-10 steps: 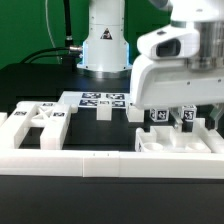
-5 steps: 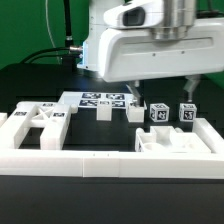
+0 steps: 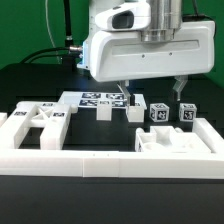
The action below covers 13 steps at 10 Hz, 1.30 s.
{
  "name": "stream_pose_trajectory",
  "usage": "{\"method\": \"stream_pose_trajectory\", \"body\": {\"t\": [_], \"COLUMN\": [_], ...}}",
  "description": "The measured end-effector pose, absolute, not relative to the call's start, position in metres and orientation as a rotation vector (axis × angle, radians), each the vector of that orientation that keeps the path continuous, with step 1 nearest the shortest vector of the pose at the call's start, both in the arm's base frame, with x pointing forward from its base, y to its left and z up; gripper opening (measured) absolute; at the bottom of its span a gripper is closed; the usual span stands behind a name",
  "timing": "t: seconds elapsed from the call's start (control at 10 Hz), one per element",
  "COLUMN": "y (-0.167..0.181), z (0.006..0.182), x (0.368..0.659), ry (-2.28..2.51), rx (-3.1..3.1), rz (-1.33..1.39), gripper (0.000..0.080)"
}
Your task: Assemble chair
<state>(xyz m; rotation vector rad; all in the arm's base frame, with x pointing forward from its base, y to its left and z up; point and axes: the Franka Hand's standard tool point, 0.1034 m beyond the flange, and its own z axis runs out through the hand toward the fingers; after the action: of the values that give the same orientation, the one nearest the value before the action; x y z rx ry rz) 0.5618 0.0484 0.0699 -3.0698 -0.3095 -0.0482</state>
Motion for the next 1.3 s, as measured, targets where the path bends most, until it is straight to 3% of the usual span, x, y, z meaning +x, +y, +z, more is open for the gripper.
{"method": "stream_pose_trajectory", "body": {"t": [0.3,0.6,0.9,1.3], "y": [0.041,0.041,0.036,0.037], "z": [0.062,0.061,0.05,0.048], "x": [0.521,0.522,0.51,0.495], "ry": [-0.097,-0.102,0.002,-0.011], "rx": [-3.09,-3.089,-3.065,-2.968], "rz": [0.024,0.052,0.422,0.849], "gripper": [0.0649,0.0649,0.0649,0.0649]}}
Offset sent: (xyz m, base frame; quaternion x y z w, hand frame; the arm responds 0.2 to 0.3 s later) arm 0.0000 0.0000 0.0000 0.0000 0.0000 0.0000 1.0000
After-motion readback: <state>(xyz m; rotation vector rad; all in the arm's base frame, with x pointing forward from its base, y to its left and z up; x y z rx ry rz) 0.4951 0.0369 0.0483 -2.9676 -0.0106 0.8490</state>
